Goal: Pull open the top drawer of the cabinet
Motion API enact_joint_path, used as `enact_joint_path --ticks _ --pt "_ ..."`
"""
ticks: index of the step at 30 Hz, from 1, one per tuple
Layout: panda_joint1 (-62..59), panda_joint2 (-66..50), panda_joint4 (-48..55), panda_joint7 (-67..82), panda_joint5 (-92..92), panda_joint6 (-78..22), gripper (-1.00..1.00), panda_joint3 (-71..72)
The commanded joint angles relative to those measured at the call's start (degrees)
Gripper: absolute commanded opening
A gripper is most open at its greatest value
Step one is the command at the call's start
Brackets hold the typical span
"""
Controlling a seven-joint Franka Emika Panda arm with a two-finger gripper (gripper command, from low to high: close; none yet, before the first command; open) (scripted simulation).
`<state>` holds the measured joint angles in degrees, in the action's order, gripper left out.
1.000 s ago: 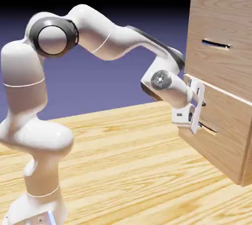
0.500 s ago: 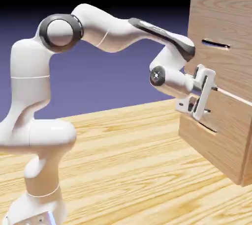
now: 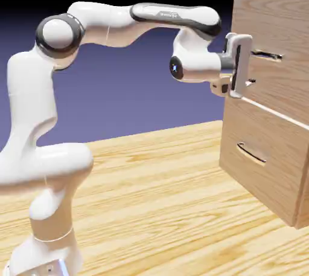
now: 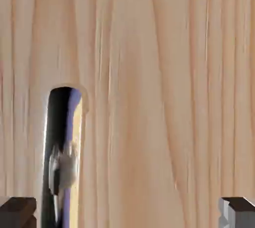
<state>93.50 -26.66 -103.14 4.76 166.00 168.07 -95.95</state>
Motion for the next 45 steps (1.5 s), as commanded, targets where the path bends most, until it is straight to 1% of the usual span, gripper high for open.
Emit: enact_joint_path --ticks 1,11,12,13,20,28,36,45 --pt "0.0 0.0 0.0 0.0 0.0 0.0 0.00 0.0" --pt "-19.9 -1.7 11.4 -3.5 -2.2 2.0 0.00 17.7" --pt "-19.9 -1.7 11.4 -3.5 -2.2 2.0 -1.00 17.7" --pt "-19.9 -1.7 11.4 -3.5 -2.2 2.0 -1.00 17.7" --pt "-5.4 0.1 2.9 -0.2 -0.1 0.5 -1.00 4.9" --pt "11.2 -1.2 -6.1 -0.3 -0.2 -0.9 -1.00 -10.2" --pt "27.8 -7.1 -16.9 -5.0 -3.2 -1.9 -1.00 -25.1" --pt "46.5 -18.0 -31.0 -11.0 -8.3 -0.4 -1.00 -39.8"
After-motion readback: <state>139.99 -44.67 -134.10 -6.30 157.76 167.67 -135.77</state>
